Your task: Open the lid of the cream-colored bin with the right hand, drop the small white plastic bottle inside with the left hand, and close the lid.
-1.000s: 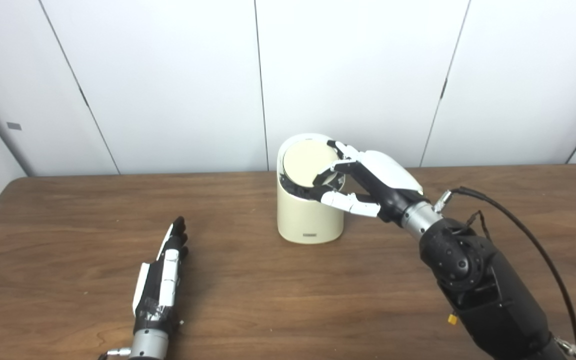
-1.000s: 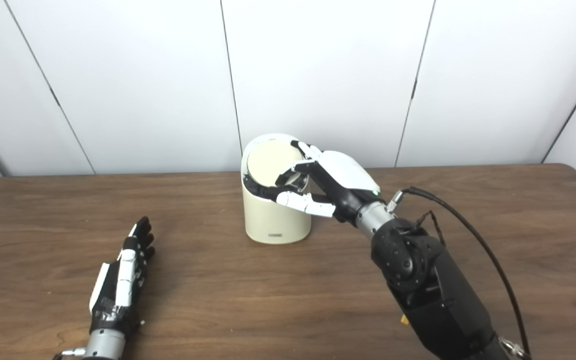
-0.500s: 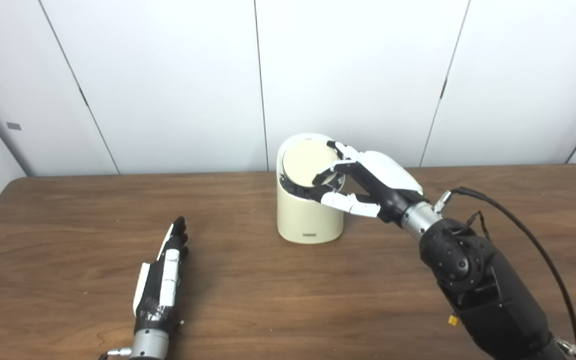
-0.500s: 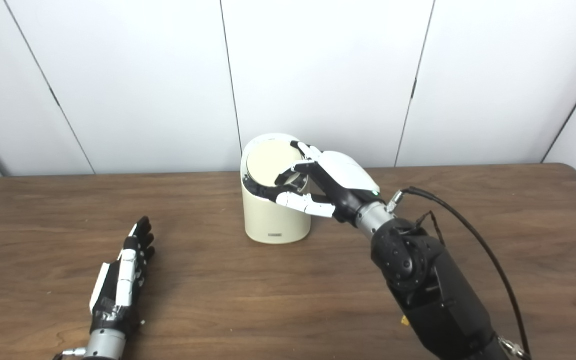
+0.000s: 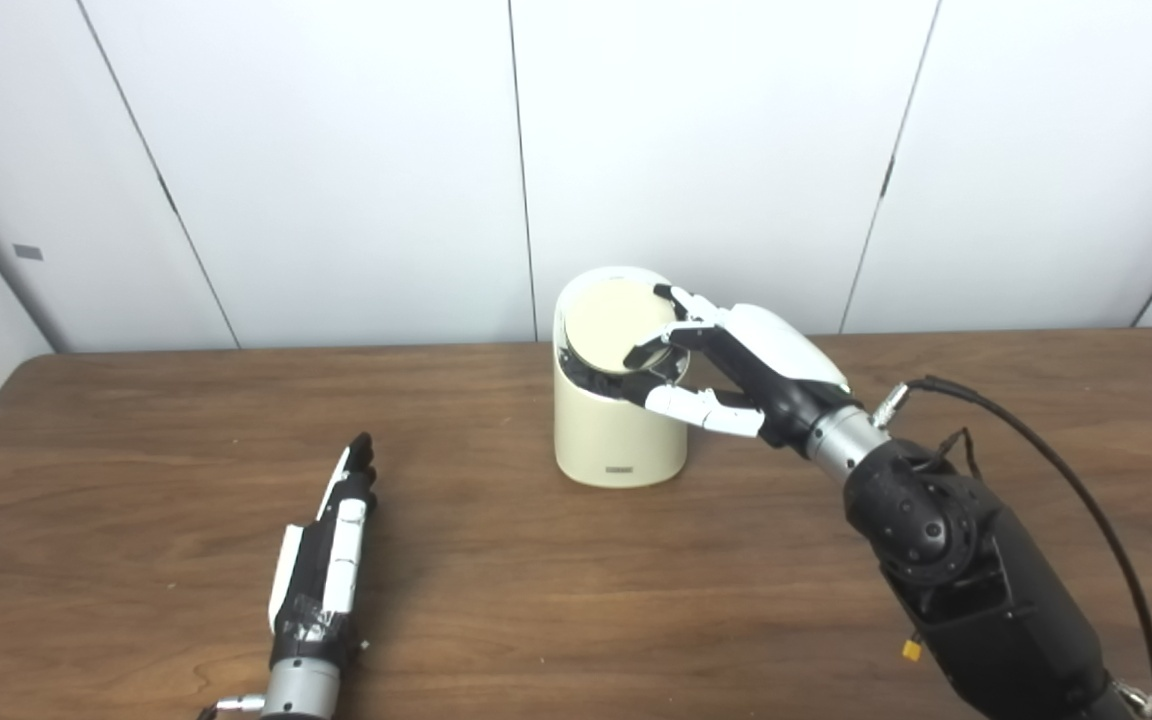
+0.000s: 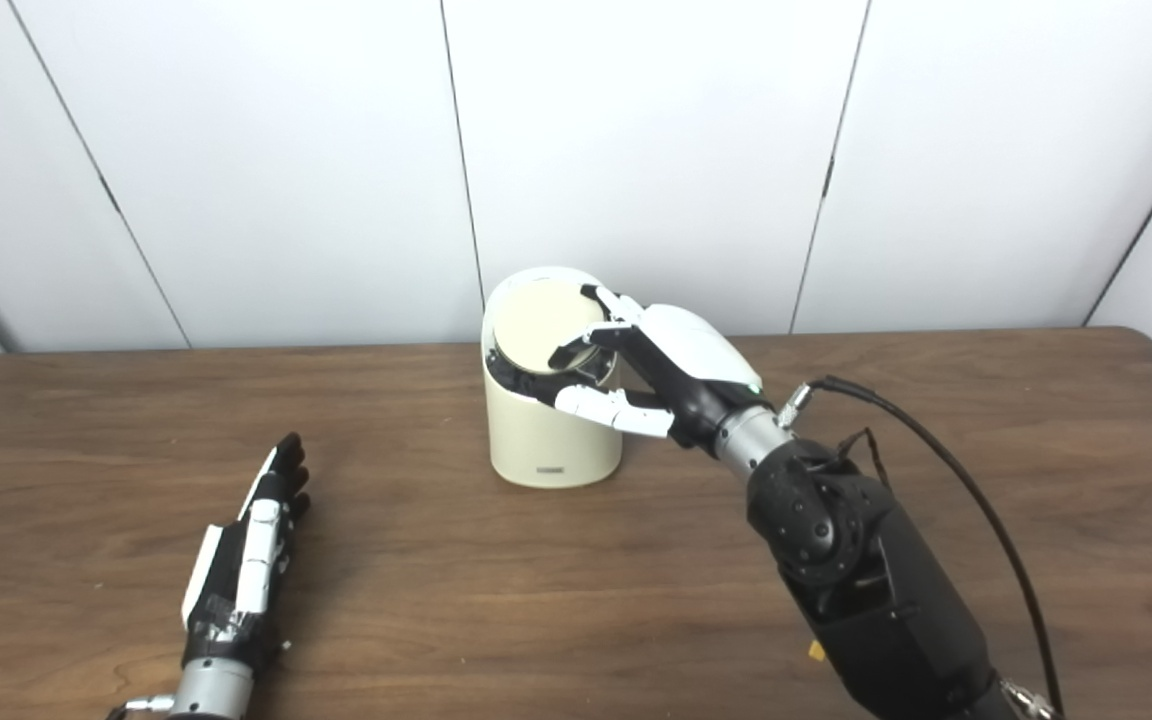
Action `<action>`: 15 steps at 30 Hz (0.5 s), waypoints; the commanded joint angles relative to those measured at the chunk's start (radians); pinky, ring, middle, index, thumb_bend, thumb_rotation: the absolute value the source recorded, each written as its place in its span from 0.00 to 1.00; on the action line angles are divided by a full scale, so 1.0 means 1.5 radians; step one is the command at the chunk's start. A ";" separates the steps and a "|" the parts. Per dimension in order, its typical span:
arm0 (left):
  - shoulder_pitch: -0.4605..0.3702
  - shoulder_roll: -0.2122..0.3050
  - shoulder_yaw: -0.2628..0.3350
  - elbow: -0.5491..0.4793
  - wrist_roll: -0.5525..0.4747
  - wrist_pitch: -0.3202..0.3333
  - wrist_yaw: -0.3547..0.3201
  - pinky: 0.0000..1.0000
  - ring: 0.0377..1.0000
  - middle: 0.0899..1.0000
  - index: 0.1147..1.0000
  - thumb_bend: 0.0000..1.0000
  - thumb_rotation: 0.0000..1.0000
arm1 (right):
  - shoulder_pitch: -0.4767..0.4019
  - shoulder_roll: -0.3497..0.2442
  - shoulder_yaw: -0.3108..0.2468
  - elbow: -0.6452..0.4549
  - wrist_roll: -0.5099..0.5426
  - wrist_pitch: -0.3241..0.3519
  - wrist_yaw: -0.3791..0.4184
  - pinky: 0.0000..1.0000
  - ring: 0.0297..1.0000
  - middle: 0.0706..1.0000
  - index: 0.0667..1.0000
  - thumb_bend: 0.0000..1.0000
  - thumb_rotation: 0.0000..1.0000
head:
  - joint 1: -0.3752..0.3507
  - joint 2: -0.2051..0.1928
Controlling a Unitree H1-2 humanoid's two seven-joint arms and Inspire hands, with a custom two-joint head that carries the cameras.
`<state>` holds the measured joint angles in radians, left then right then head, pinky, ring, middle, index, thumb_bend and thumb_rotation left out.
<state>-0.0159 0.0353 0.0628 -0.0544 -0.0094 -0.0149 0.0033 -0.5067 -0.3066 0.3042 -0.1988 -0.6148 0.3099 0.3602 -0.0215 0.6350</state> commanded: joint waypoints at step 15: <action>0.012 -0.009 -0.009 0.015 0.004 -0.012 0.003 1.00 1.00 1.00 1.00 0.62 0.94 | -0.021 -0.002 -0.008 -0.011 0.005 -0.007 -0.002 1.00 1.00 1.00 0.70 0.55 0.98 | 0.001 0.003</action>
<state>-0.0157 0.0351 0.0625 -0.0547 -0.0095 -0.0147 0.0031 -0.5067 -0.3066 0.3029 -0.1987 -0.6067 0.3098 0.3610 -0.0184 0.6382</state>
